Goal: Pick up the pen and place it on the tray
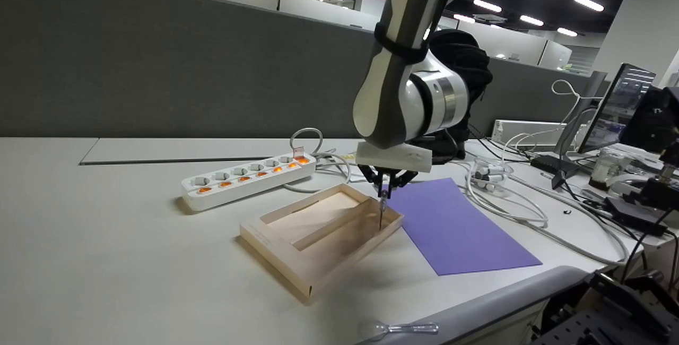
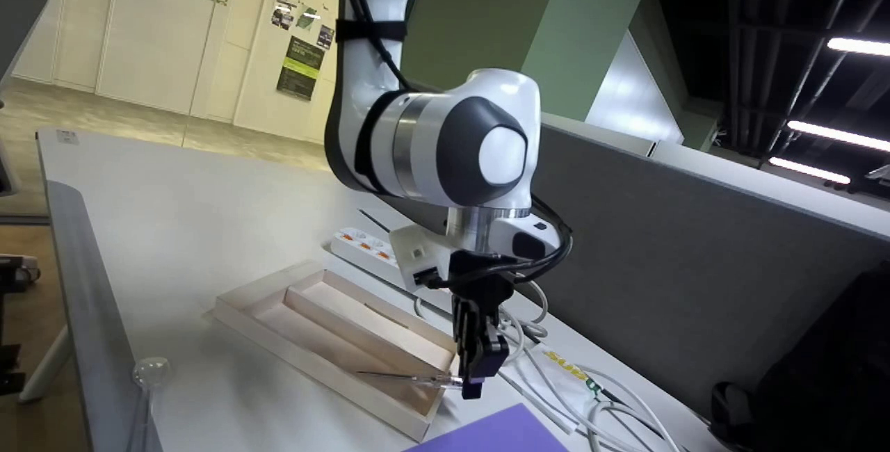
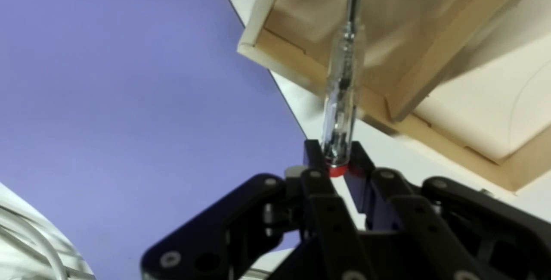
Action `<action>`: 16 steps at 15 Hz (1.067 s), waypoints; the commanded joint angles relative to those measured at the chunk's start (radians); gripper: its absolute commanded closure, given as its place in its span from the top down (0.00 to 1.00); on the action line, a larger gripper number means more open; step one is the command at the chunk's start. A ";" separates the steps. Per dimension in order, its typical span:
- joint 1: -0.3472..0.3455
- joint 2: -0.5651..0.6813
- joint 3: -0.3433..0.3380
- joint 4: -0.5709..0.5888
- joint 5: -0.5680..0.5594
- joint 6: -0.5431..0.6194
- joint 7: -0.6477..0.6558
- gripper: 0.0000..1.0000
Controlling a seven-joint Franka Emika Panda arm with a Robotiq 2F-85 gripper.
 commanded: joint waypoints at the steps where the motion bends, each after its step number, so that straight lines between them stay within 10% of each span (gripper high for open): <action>1: 0.093 0.026 -0.079 -0.028 0.001 0.062 0.046 0.05; 8: 0.203 0.064 -0.116 -0.054 0.141 0.123 0.006 0.05; 10: 0.208 0.056 -0.107 -0.056 0.168 0.114 -0.007 0.44; 16: 0.187 0.011 -0.094 -0.068 0.192 0.063 -0.028 0.84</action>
